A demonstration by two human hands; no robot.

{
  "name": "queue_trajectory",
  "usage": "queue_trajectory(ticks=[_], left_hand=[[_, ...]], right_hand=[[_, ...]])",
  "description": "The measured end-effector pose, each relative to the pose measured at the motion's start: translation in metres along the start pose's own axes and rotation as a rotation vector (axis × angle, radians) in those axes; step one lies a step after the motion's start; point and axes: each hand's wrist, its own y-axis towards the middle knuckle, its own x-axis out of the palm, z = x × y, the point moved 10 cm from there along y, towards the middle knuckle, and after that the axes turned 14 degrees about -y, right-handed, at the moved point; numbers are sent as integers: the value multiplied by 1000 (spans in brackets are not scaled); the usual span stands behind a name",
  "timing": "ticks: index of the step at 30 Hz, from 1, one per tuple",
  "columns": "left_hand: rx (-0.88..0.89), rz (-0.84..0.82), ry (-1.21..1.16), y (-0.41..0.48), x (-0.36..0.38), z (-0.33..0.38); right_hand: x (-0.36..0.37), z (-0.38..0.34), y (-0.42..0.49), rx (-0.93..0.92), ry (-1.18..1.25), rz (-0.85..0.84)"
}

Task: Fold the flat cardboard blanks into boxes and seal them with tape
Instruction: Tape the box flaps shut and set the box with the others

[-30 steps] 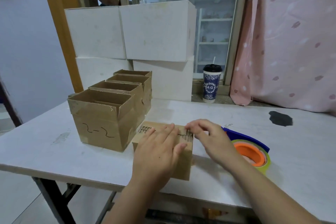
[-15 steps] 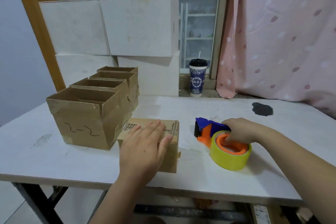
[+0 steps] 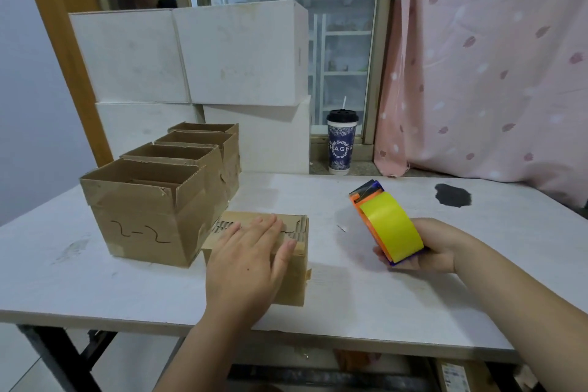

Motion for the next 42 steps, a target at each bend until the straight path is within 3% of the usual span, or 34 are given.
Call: queue_trajectory(ticks=[11, 15, 20, 29, 34, 36, 39, 42], left_hand=[[11, 22, -3, 3, -1, 3], [4, 7, -16, 8, 6, 8], [-52, -159, -21, 28, 39, 32], [-345, -376, -520, 62, 50, 23], [-488, -244, -892, 64, 43, 15], [-620, -275, -1035, 61, 47, 15], [-754, -307, -1132, 58, 49, 14], [-781, -278, -1120, 61, 50, 8]], right_hand=[[56, -29, -17, -143, 301, -227], [61, -46, -20, -174, 241, -150], [43, -88, -32, -378, -1, 93], [20, -134, -57, -610, -197, 451], [38, -148, -73, -855, -494, 499], [48, -150, -81, -934, -633, 505], [55, -148, -85, -983, -711, 502], [57, -146, -85, -987, -760, 498]])
